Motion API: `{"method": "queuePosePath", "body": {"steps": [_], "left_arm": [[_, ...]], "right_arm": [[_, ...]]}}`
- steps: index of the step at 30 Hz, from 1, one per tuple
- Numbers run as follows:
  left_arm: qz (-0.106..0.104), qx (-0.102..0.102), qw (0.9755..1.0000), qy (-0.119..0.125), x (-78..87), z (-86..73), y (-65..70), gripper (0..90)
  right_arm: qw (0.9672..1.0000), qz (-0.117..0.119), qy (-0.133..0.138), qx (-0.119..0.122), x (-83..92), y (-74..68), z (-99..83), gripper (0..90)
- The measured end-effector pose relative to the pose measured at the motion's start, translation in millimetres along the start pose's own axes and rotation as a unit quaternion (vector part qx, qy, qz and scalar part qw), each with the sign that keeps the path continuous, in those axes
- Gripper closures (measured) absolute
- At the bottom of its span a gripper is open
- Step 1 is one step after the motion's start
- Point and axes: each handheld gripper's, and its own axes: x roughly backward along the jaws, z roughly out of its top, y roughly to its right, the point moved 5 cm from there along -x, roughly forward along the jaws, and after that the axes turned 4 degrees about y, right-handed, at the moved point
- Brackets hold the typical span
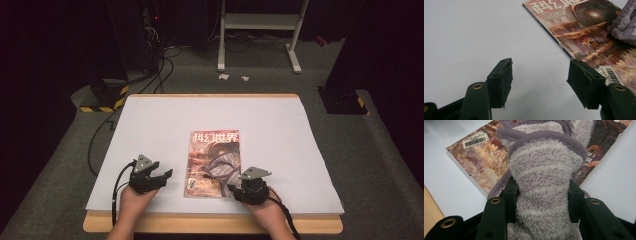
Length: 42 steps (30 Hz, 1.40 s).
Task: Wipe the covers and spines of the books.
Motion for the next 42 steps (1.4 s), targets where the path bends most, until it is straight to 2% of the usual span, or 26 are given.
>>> {"method": "queuePosePath", "body": {"steps": [6,7,9,10,12,13,14,15,17,21,23,25,27,32,33,35,36,37,38,39,40,42], "left_arm": [[0.013,0.007,0.9997,0.021,12.9,5.1,-12.7,35.6],[0.013,0.013,0.9995,0.024,17.4,6.0,-19.2,35.0],[0.013,0.018,0.9994,0.027,19.5,6.2,-22.2,34.8],[0.015,0.023,0.9991,0.032,23.4,6.4,-27.4,34.8],[0.018,0.027,0.9988,0.036,26.2,6.7,-30.9,34.7],[0.018,0.027,0.9988,0.036,26.2,6.7,-30.9,34.8],[0.017,0.031,0.9986,0.04,27.9,7.1,-33.1,34.7],[0.017,0.031,0.9986,0.04,27.9,7.1,-33.1,34.7],[0.016,0.031,0.9986,0.041,29.0,7.2,-34.1,34.7],[0.013,0.029,0.9987,0.039,28.4,7.2,-34.1,34.7],[0.013,0.03,0.9987,0.04,28.2,7.3,-34.3,34.7],[0.013,0.031,0.9986,0.041,28.2,7.4,-34.8,34.7],[0.014,0.031,0.9986,0.041,28.2,7.3,-35.1,34.7],[0.012,0.029,0.9988,0.038,26.3,6.6,-33.3,34.5],[0.012,0.029,0.9988,0.038,26.3,6.6,-33.3,34.5],[0.012,0.026,0.9989,0.036,25.1,6.4,-31.5,34.4],[0.01,0.021,0.9991,0.034,23.8,5.9,-29.9,34.4],[0.01,0.021,0.9991,0.034,23.8,5.9,-29.9,34.3],[0.009,0.021,0.9992,0.033,23.0,5.6,-28.9,34.3],[0.008,0.02,0.9993,0.03,21.3,4.7,-27.6,34.3],[0.008,0.02,0.9993,0.03,21.3,4.7,-27.6,34.3],[0.009,0.017,0.9995,0.025,18.7,3.3,-26.9,34.2]], "right_arm": [[0.9999,0.01,-0.004,0.009,-15.3,-16.0,10.0,55.0],[0.9998,0.014,-0.007,0.011,-22.7,-24.4,15.6,54.9],[0.9997,0.017,-0.009,0.014,-26.6,-29.1,18.7,54.9],[0.9994,0.023,-0.012,0.022,-34.5,-38.9,25.1,54.8],[0.999,0.027,-0.013,0.034,-42.3,-49.1,31.1,54.7],[0.999,0.027,-0.013,0.034,-42.3,-49.1,31.1,54.7],[0.9987,0.032,-0.014,0.038,-49.8,-57.8,36.1,54.7],[0.9987,0.032,-0.014,0.038,-49.8,-57.8,36.1,54.7],[0.9985,0.039,-0.013,0.037,-59.5,-69.4,43.1,54.6],[0.9982,0.045,-0.013,0.037,-67.9,-78.8,49.5,54.6],[0.9976,0.048,-0.015,0.047,-73.5,-86.6,54.1,54.5],[0.9975,0.045,-0.016,0.053,-74.5,-86.6,55.0,54.4],[0.9976,0.047,-0.015,0.049,-74.1,-85.3,54.4,54.3],[0.999,0.024,-0.013,0.036,-54.5,-60.2,38.8,54.3],[0.999,0.024,-0.013,0.036,-54.5,-60.2,38.8,54.3],[0.9996,0.013,-0.009,0.024,-44.5,-47.9,30.9,54.3],[0.9999,0.0,-0.008,0.014,-33.5,-35.8,22.5,54.3],[0.9999,0.0,-0.008,0.014,-33.5,-35.8,22.5,54.3],[0.9999,-0.006,-0.007,0.01,-28.1,-29.6,18.2,54.3],[0.9998,-0.018,-0.005,0.003,-16.9,-17.3,9.8,54.3],[0.9998,-0.018,-0.005,0.003,-16.9,-17.3,9.8,54.3],[0.9993,-0.035,-0.003,-0.009,-1.2,-1.7,-1.6,54.3]]}}
